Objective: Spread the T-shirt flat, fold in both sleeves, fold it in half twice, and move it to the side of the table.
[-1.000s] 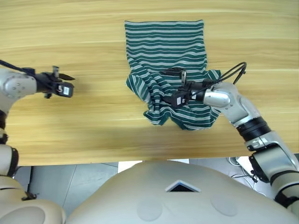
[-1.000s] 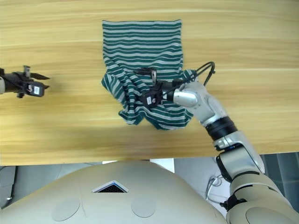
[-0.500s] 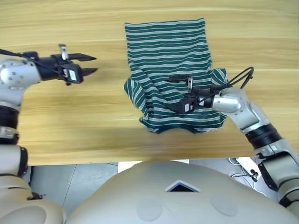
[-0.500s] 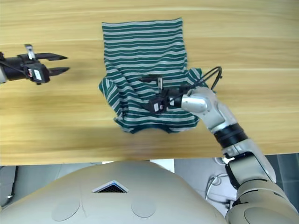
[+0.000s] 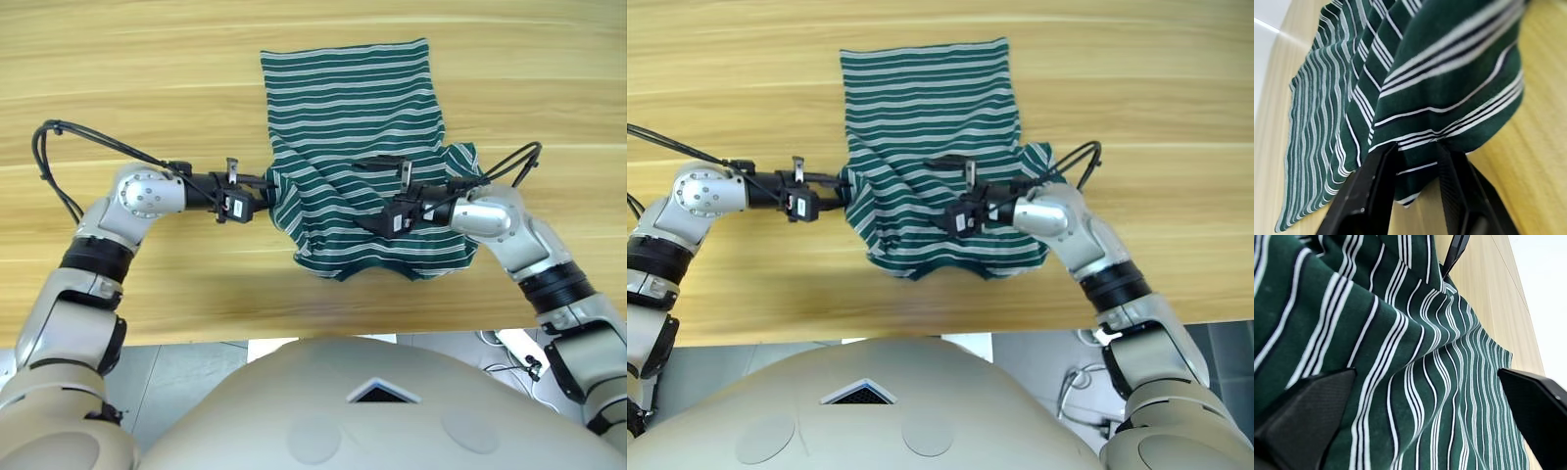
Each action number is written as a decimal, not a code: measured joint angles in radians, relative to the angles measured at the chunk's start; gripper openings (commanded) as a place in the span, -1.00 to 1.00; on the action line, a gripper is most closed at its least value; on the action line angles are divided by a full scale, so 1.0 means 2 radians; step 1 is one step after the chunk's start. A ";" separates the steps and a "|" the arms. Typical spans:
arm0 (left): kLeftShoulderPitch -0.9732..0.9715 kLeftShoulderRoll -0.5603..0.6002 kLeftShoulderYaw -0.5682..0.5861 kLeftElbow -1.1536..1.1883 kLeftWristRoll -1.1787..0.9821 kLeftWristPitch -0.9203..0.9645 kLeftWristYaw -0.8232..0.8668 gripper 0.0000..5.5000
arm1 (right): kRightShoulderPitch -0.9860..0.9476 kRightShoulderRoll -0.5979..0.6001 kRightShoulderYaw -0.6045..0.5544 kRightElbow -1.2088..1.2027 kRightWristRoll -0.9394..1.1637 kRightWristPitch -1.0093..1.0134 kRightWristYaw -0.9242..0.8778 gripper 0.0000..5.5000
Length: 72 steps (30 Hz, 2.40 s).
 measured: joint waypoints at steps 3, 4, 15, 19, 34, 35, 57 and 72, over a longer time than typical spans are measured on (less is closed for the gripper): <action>-0.008 -0.003 -0.006 0.010 0.013 -0.010 0.010 -0.47 | 0.000 0.000 -0.001 0.000 0.000 0.000 0.000 0.95; -0.008 -0.003 -0.007 0.011 0.015 -0.013 0.013 -0.47 | 0.000 0.000 -0.001 0.001 0.000 0.000 0.000 0.95; -0.022 0.099 0.011 0.048 0.067 -0.020 0.045 -0.47 | 0.002 -0.002 -0.006 0.007 -0.002 0.003 -0.002 0.95; -0.017 0.135 0.045 0.038 0.035 -0.017 0.035 -0.47 | 0.002 -0.002 -0.007 0.008 -0.002 0.003 -0.002 0.95; 0.060 0.104 0.039 -0.099 -0.103 -0.006 -0.056 -0.47 | 0.036 -0.027 -0.017 -0.036 0.033 0.006 0.028 0.95; 0.059 0.095 0.031 -0.099 -0.096 -0.003 -0.059 -0.47 | 0.036 -0.027 -0.017 -0.037 0.033 0.006 0.030 0.95; 0.043 0.164 0.077 -0.040 0.054 0.028 0.036 -0.47 | 0.039 -0.026 -0.019 -0.043 0.035 0.014 0.033 0.95; 0.073 0.107 0.066 -0.104 -0.062 -0.032 0.020 -0.47 | 0.095 -0.051 -0.014 -0.133 0.110 0.000 0.119 0.95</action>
